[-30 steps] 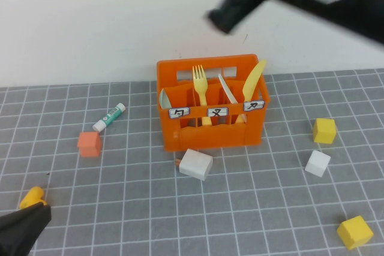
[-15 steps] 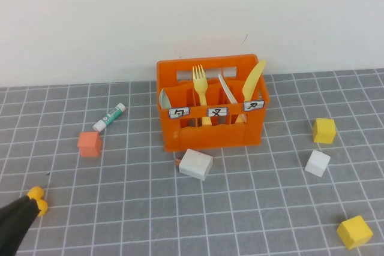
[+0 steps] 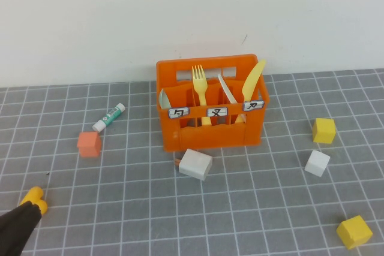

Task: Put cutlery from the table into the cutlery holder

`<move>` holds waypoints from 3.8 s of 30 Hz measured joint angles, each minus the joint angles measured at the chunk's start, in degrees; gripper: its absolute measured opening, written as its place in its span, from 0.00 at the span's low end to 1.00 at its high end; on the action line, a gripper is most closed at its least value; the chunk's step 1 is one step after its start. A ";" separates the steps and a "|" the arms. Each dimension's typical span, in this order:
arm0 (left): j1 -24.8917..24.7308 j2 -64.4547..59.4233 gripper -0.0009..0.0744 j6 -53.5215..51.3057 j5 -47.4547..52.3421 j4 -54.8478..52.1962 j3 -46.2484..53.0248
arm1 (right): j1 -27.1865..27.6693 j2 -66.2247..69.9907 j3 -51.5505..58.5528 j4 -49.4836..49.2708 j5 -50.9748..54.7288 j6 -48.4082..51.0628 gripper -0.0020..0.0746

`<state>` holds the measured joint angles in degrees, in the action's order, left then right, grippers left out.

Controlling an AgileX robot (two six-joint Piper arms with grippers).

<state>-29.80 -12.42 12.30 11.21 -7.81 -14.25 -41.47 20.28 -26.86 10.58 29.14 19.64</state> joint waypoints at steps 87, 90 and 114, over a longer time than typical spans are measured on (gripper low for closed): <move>26.01 13.02 0.01 -0.76 7.58 7.81 15.62 | 0.00 -7.41 11.97 -7.08 1.16 -3.49 0.02; 26.01 13.02 0.01 -1.04 7.58 7.81 15.62 | 0.00 -7.41 11.97 -7.08 1.18 -3.49 0.02; 26.15 13.02 0.01 -1.24 7.70 9.92 15.62 | 0.00 -7.41 11.97 -7.08 1.40 -3.49 0.02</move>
<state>-3.65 0.61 11.06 18.91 2.11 1.38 -41.47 12.87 -14.89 3.50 30.54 16.15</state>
